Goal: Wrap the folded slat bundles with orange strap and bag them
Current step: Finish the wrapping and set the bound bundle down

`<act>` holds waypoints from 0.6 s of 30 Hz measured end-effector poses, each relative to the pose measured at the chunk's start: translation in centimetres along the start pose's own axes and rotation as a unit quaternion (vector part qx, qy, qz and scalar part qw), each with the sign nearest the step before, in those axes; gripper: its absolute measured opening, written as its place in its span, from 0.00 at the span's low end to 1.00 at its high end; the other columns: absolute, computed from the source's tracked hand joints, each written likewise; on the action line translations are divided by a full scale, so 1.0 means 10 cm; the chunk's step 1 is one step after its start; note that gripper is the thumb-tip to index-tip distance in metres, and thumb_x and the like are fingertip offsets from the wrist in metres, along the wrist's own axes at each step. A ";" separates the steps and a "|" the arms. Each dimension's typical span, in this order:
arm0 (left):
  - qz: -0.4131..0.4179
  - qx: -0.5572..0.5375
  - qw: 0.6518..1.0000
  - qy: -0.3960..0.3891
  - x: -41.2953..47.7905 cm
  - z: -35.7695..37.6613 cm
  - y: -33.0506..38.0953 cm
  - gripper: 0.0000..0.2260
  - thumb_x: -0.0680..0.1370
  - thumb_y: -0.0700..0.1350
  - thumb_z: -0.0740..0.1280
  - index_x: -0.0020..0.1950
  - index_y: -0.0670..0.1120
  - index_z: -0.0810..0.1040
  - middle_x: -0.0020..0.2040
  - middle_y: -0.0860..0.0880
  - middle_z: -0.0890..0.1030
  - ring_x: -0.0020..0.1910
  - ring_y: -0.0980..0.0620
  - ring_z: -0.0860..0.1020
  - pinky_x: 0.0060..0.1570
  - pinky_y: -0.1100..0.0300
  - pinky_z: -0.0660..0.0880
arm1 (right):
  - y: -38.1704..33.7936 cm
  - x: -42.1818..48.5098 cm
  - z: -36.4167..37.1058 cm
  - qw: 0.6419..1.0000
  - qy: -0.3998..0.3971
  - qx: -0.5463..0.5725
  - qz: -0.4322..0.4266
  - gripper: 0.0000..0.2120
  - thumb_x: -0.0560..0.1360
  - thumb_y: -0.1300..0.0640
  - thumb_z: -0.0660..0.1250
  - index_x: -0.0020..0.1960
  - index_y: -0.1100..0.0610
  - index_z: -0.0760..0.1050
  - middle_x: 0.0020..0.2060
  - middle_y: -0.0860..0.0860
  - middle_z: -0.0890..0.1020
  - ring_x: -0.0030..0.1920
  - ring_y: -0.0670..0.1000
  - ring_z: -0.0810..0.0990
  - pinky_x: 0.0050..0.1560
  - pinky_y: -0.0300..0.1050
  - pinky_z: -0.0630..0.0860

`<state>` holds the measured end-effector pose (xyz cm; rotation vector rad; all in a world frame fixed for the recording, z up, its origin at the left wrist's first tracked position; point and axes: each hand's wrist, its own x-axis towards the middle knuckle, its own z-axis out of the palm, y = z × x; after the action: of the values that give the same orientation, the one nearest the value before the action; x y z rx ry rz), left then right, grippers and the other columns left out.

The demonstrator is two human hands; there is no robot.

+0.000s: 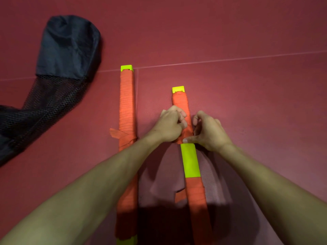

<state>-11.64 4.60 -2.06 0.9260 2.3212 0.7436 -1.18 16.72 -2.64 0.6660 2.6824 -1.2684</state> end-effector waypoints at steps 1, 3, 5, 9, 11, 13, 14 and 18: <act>-0.012 -0.013 1.000 -0.005 0.01 0.00 -0.01 0.14 0.78 0.35 0.66 0.35 0.50 0.75 0.55 0.54 0.73 0.59 0.53 0.74 0.57 0.68 0.55 | 0.00 0.01 0.00 1.000 -0.002 -0.003 -0.003 0.29 0.57 0.53 0.84 0.44 0.55 0.66 0.31 0.47 0.80 0.33 0.47 0.77 0.36 0.39 0.65; -0.036 -0.063 0.997 -0.011 0.03 0.03 -0.05 0.17 0.79 0.35 0.66 0.32 0.51 0.74 0.52 0.57 0.72 0.59 0.47 0.75 0.67 0.57 0.62 | 0.01 0.02 0.00 1.000 -0.003 -0.002 -0.009 0.29 0.57 0.53 0.84 0.45 0.55 0.66 0.30 0.47 0.80 0.32 0.44 0.76 0.38 0.33 0.67; -0.054 -0.114 0.992 -0.012 0.02 0.06 -0.08 0.18 0.78 0.34 0.65 0.32 0.51 0.74 0.50 0.59 0.72 0.56 0.42 0.75 0.61 0.48 0.71 | 0.01 0.02 0.00 1.000 -0.005 -0.002 -0.015 0.29 0.57 0.52 0.84 0.45 0.54 0.66 0.31 0.47 0.79 0.31 0.43 0.75 0.39 0.37 0.68; -0.068 -0.168 0.983 -0.015 0.01 0.03 -0.06 0.17 0.78 0.32 0.64 0.34 0.50 0.74 0.51 0.56 0.72 0.48 0.52 0.73 0.48 0.60 0.70 | 0.03 0.02 0.00 1.000 -0.002 -0.013 -0.018 0.28 0.59 0.50 0.83 0.47 0.54 0.67 0.30 0.46 0.78 0.30 0.42 0.72 0.41 0.46 0.69; -0.068 -0.176 0.982 -0.017 0.02 0.03 -0.05 0.17 0.78 0.32 0.64 0.34 0.49 0.74 0.52 0.55 0.72 0.47 0.53 0.73 0.47 0.61 0.70 | 0.05 0.02 0.00 1.000 0.002 -0.014 -0.027 0.28 0.59 0.49 0.83 0.46 0.53 0.67 0.30 0.45 0.76 0.29 0.42 0.71 0.39 0.46 0.66; -0.063 -0.175 0.982 -0.017 0.03 0.02 -0.06 0.18 0.78 0.31 0.64 0.33 0.50 0.74 0.53 0.53 0.72 0.49 0.53 0.72 0.50 0.61 0.69 | 0.07 0.03 0.01 0.999 0.003 -0.017 -0.044 0.26 0.61 0.48 0.82 0.46 0.53 0.67 0.30 0.45 0.75 0.29 0.41 0.70 0.38 0.45 0.63; -0.058 -0.171 0.983 -0.017 0.03 0.02 -0.07 0.18 0.77 0.30 0.64 0.33 0.50 0.74 0.53 0.53 0.72 0.50 0.53 0.72 0.52 0.61 0.69 | 0.09 0.03 0.01 0.998 0.001 -0.018 -0.055 0.26 0.62 0.48 0.81 0.47 0.52 0.67 0.31 0.46 0.76 0.30 0.41 0.70 0.39 0.46 0.63; -0.013 -0.146 0.988 -0.041 -0.01 -0.06 -0.09 0.15 0.74 0.29 0.69 0.38 0.50 0.75 0.56 0.51 0.72 0.52 0.55 0.72 0.51 0.68 0.68 | 0.14 0.05 0.02 0.995 -0.003 -0.009 -0.098 0.22 0.65 0.48 0.79 0.48 0.52 0.69 0.32 0.48 0.77 0.32 0.48 0.72 0.40 0.46 0.66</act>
<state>-12.30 3.84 -2.20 0.7774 2.0784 0.9846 -1.01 17.55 -3.88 0.4048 2.8075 -1.2850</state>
